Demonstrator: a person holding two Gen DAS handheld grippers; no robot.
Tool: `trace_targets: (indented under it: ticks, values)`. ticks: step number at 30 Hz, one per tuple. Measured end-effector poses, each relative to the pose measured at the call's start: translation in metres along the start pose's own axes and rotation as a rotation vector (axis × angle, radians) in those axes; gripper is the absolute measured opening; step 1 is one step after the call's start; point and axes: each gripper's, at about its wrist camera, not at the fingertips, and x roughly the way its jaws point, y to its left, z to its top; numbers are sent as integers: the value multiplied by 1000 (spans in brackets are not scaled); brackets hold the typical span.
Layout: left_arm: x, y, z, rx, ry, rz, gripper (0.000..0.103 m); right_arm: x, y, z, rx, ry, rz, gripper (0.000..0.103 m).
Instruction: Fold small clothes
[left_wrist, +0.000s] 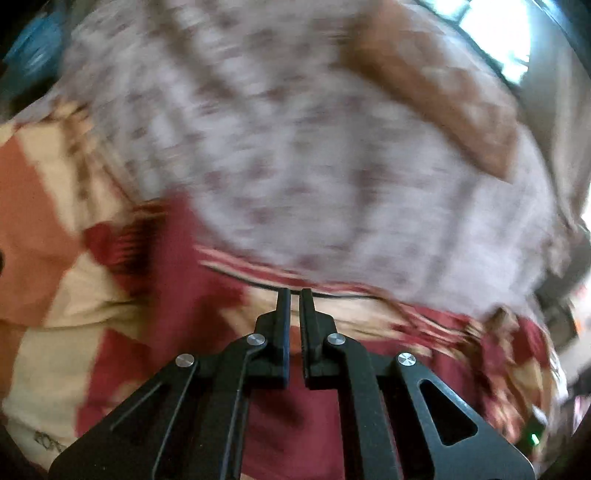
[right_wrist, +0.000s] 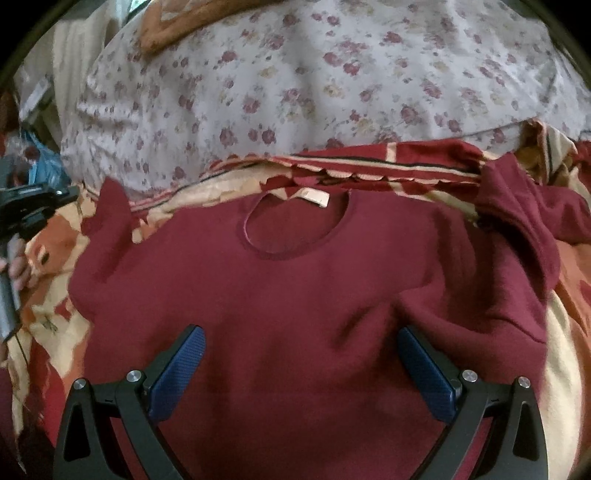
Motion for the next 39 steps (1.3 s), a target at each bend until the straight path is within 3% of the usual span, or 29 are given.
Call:
trace_targets:
  ticks: [3,7,8,9,11,13,15,17,20,22,24,25,26,27,30,32,35,39]
  values:
    - [-14,-57,-10,123,-14,-64,4,-17,-7,5,34,-37,-4,103]
    - [-10,-60,-19,69,27,-20,8,-38,-16,9,70,-66,0,103]
    - [-3,-48,-19,27,52,19,19,-40,-16,8,72,-64,3,103]
    - [0,-35,-21,-1,68,46,39,-41,-16,7,71,-64,4,103]
    - [7,3,-26,-99,75,139,63,-39,-14,5,66,-54,6,103]
    - [6,52,-33,-212,-8,240,67,-33,-13,4,63,-39,13,103]
    - [14,102,-33,-315,-23,333,77,-23,-11,3,62,-17,21,103]
    - [31,139,-33,-377,18,384,77,-14,-11,1,59,4,23,103]
    - [53,163,-34,-417,51,389,77,-1,-9,-1,52,30,27,103]
    - [67,161,-30,-384,50,371,77,4,-7,0,41,35,20,103]
    - [85,147,-24,-271,63,387,72,8,-3,0,18,33,10,103]
    - [94,141,-23,-224,91,413,60,10,-1,0,2,33,4,103]
    - [102,136,-23,-187,129,429,20,11,0,0,-6,32,1,103]
    - [111,132,-24,-183,174,401,6,11,1,0,-12,31,-1,103]
    - [99,118,-23,-170,125,365,5,11,-1,1,-14,25,6,103]
    - [82,105,-20,-166,100,301,5,8,-4,1,3,18,22,103]
    - [47,69,-12,-139,57,170,5,-1,-7,4,32,-2,34,103]
    - [9,-11,-10,-1,1,-7,5,-23,-11,11,54,-60,22,103]
